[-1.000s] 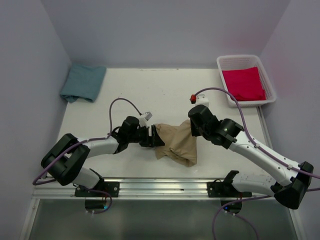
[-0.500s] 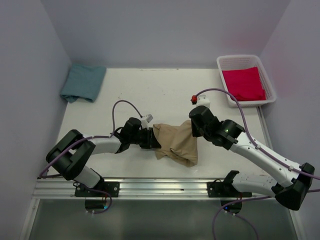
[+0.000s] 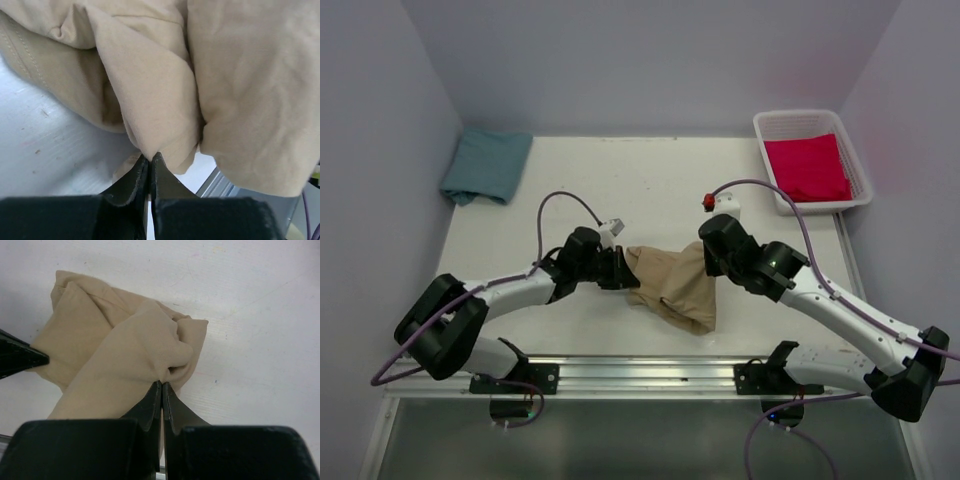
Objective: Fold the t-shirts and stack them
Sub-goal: Flatten out the tshirt
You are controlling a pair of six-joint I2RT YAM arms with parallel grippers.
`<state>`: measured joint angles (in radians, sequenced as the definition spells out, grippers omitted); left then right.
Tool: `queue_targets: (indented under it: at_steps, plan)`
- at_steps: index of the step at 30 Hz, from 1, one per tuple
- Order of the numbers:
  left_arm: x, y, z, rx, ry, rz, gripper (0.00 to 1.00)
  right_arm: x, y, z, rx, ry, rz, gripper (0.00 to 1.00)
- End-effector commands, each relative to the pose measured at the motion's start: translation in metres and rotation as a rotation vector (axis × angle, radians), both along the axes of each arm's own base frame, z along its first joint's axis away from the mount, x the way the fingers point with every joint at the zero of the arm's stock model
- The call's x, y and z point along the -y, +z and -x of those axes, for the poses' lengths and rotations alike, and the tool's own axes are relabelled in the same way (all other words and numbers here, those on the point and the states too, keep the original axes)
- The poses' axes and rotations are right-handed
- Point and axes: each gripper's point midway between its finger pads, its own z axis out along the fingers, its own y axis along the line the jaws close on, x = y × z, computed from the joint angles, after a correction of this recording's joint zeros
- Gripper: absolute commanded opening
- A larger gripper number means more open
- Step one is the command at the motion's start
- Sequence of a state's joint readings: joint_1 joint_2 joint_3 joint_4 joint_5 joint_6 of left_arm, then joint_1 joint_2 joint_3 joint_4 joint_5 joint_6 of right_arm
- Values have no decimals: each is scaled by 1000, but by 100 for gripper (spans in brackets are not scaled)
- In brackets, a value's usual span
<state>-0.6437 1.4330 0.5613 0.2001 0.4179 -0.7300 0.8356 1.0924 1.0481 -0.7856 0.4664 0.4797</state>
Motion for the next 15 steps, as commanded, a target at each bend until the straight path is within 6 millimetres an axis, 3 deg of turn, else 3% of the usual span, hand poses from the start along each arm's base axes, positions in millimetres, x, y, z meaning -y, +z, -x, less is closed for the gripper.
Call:
queue_targets:
  at_steps: [1,3,4,6,8,9,11,12,15]
  plan:
    - [2,60,-24,175,21,-3,0,4,9,-7,53,-44,-16,0]
    - [-16,70,-35,221,74,-113,0,6,8,-6,53,-49,-3,0]
    - [-22,106,-56,320,148,-129,0,7,7,-6,52,-50,2,0]
    - [-37,146,-73,413,204,-182,0,11,5,-6,56,-57,17,0]
    - [-56,175,-90,485,290,-223,0,13,4,-6,58,-60,25,0]
    - [-70,200,-103,525,331,-229,0,14,3,-6,59,-62,28,0]
    - [-85,223,-116,553,371,-227,0,16,3,-6,65,-67,33,0]
    - [-101,247,-127,592,417,-231,0,17,3,-6,69,-68,33,0]
    - [-118,268,-140,626,474,-288,0,19,1,-6,74,-71,45,0]
